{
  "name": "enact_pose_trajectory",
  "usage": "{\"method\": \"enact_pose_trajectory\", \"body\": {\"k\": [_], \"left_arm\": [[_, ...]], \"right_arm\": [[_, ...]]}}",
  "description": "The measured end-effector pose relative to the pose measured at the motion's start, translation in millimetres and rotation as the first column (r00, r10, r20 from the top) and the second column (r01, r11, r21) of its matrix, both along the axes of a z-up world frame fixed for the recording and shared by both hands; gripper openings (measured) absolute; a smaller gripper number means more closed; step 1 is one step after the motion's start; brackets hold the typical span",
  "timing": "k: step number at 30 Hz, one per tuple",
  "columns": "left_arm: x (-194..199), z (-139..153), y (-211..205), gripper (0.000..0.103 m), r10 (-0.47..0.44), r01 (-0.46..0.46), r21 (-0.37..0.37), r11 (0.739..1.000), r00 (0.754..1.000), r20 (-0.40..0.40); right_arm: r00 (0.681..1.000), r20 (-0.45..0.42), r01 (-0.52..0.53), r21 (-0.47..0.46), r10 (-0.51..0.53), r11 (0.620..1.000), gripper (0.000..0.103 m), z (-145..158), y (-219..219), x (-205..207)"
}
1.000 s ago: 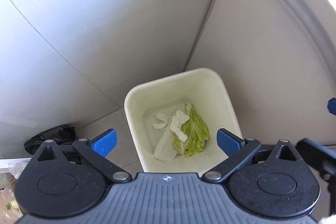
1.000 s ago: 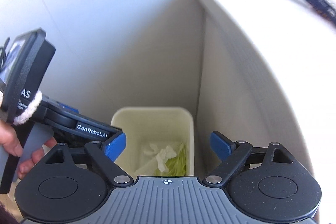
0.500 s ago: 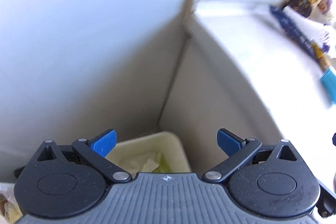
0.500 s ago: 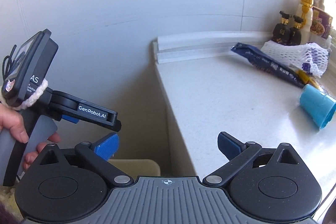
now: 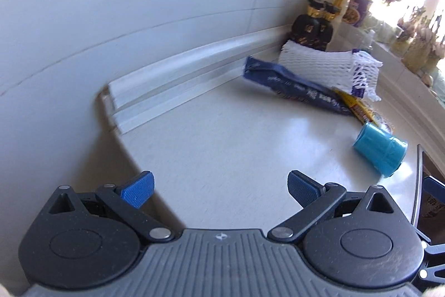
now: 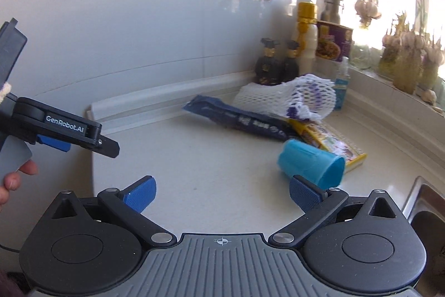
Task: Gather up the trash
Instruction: 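Close left gripper on white foam net while right gripper grasps the blue cup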
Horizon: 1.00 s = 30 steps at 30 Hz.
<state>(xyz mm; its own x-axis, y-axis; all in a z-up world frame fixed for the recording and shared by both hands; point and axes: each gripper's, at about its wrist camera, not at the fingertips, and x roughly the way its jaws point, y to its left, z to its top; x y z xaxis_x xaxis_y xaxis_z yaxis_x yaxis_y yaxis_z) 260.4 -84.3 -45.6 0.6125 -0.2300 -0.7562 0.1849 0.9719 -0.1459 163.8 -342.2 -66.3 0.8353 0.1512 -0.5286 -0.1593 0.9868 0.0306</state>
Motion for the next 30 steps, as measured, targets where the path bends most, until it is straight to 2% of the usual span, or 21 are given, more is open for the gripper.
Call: {"method": "enact_pose_trajectory", "body": {"k": [3, 7, 13, 16, 20, 25, 28, 30], "left_arm": [[11, 9, -25, 0.102, -0.094, 0.092, 0.023, 0.995, 0.994, 0.059], [26, 16, -55, 0.102, -0.253, 0.250, 0.041, 0.967, 0.961, 0.113], [51, 14, -106, 0.102, -0.436, 0.411, 0.160, 0.898, 0.883, 0.177], [62, 8, -132, 0.102, -0.519, 0.475, 0.234, 0.848, 0.834, 0.186], [71, -4, -160, 0.102, -0.603, 0.534, 0.325, 0.781, 0.779, 0.170], [77, -18, -187, 0.101, -0.665, 0.555, 0.430, 0.712, 0.729, 0.162], [82, -22, -200, 0.098, -0.687, 0.558, 0.469, 0.684, 0.709, 0.158], [84, -23, -205, 0.095, -0.685, 0.547, 0.486, 0.682, 0.710, 0.163]], "right_arm": [[0.999, 0.005, 0.043, 0.006, -0.043, 0.999, 0.103, -2, -25, 7], [0.997, 0.016, 0.072, 0.004, -0.072, 0.997, 0.103, -7, -52, 18], [0.999, 0.011, 0.042, 0.019, -0.042, 0.999, 0.103, -23, -83, 40], [0.999, -0.005, 0.039, 0.024, -0.038, 0.999, 0.103, -34, -96, 50], [1.000, -0.027, -0.003, 0.031, 0.004, 1.000, 0.103, -45, -107, 60], [0.996, -0.047, -0.075, 0.020, 0.076, 0.997, 0.103, -53, -113, 73], [0.993, -0.051, -0.106, 0.016, 0.107, 0.994, 0.103, -56, -116, 79], [0.991, -0.062, -0.119, 0.024, 0.120, 0.993, 0.103, -58, -117, 83]]}}
